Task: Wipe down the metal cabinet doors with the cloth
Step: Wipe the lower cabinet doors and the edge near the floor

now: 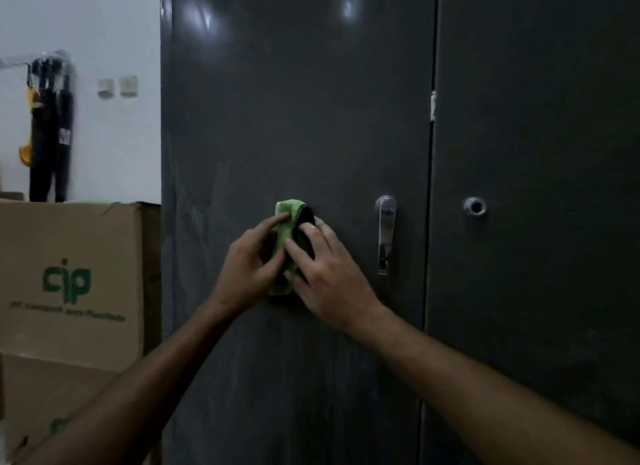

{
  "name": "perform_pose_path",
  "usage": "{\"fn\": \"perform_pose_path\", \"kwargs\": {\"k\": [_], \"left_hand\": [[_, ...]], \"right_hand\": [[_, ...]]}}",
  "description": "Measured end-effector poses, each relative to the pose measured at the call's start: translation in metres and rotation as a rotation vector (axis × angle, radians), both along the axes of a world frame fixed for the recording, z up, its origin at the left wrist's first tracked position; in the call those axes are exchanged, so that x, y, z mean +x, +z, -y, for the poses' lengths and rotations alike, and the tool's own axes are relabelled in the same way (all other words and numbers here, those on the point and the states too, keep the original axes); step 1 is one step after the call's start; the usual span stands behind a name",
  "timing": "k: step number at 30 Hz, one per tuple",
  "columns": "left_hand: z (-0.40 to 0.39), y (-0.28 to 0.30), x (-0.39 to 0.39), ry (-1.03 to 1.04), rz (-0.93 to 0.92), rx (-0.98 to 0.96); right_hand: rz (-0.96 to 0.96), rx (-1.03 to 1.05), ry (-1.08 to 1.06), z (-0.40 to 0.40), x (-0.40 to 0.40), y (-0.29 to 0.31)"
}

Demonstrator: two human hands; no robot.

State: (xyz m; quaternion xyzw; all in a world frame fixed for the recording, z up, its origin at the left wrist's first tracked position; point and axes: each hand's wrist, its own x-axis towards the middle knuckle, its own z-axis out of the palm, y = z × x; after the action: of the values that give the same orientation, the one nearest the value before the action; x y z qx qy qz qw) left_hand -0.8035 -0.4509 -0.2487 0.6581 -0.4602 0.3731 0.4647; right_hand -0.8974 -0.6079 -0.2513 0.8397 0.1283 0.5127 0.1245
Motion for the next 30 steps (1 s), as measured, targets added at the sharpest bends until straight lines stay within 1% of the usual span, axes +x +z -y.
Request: {"fn": "perform_pose_path", "kwargs": {"k": [1,2,3,5,6,8,10,11,13,15,16,17,18,19,20,22,23,24,25,27,28,29,30], "left_hand": [[-0.015,-0.005,0.004,-0.005,-0.011,0.065],[-0.029,-0.009,0.010,0.021,-0.009,0.084],[-0.041,-0.013,0.016,0.069,0.003,0.038],[-0.060,-0.023,0.029,0.248,0.025,-0.147],[-0.067,-0.029,0.035,0.350,-0.014,-0.212],[-0.074,-0.040,0.046,0.446,-0.147,-0.240],[-0.076,-0.053,0.059,0.452,-0.239,-0.203],[-0.076,-0.057,0.064,0.438,-0.255,-0.191],[-0.077,-0.060,0.069,0.403,-0.268,-0.196],[-0.081,-0.058,0.069,0.380,-0.270,-0.206],[-0.083,-0.058,0.069,0.370,-0.269,-0.203],[-0.086,-0.058,0.070,0.361,-0.269,-0.196],[-0.090,-0.060,0.072,0.353,-0.275,-0.187],[-0.092,-0.062,0.074,0.339,-0.283,-0.178],[-0.094,-0.063,0.075,0.324,-0.288,-0.166],[-0.098,-0.062,0.076,0.303,-0.288,-0.146],[-0.100,-0.060,0.077,0.293,-0.289,-0.144],[-0.102,-0.059,0.077,0.279,-0.295,-0.144],[-0.105,-0.058,0.076,0.260,-0.299,-0.142],[-0.111,-0.056,0.076,0.233,-0.307,-0.141],[-0.113,-0.054,0.076,0.220,-0.313,-0.143],[-0.116,-0.053,0.077,0.195,-0.328,-0.152],[-0.120,-0.051,0.079,0.159,-0.355,-0.170]], "right_hand": [[-0.007,0.003,-0.062,-0.001,0.004,-0.005],[-0.002,0.004,-0.126,-0.001,0.007,-0.009],[0.007,0.000,-0.177,-0.003,0.011,-0.012],[0.050,-0.007,-0.201,-0.011,0.017,-0.009],[0.071,0.014,-0.203,-0.015,0.021,-0.001],[0.127,0.080,-0.221,-0.024,0.030,0.028],[0.170,0.123,-0.201,-0.033,0.040,0.051],[0.161,0.100,-0.202,-0.037,0.043,0.049],[0.082,-0.097,-0.197,-0.040,0.045,0.014],[-0.106,-0.295,-0.162,-0.037,0.036,-0.034],[-0.183,-0.381,-0.168,-0.031,0.029,-0.043],[-0.215,-0.453,-0.179,-0.025,0.026,-0.037],[-0.174,-0.490,-0.180,-0.022,0.029,-0.021],[-0.115,-0.457,-0.181,-0.021,0.035,0.002],[-0.036,-0.350,-0.169,-0.024,0.041,0.028],[0.114,-0.040,-0.173,-0.040,0.054,0.071],[0.173,0.054,-0.208,-0.051,0.061,0.076],[0.184,0.046,-0.227,-0.060,0.067,0.065],[0.135,-0.050,-0.223,-0.068,0.071,0.044],[-0.010,-0.419,-0.156,-0.073,0.067,-0.005],[-0.094,-0.565,-0.159,-0.070,0.059,-0.017],[-0.126,-0.670,-0.174,-0.066,0.056,-0.011],[-0.118,-0.713,-0.156,-0.063,0.060,0.007]]}}
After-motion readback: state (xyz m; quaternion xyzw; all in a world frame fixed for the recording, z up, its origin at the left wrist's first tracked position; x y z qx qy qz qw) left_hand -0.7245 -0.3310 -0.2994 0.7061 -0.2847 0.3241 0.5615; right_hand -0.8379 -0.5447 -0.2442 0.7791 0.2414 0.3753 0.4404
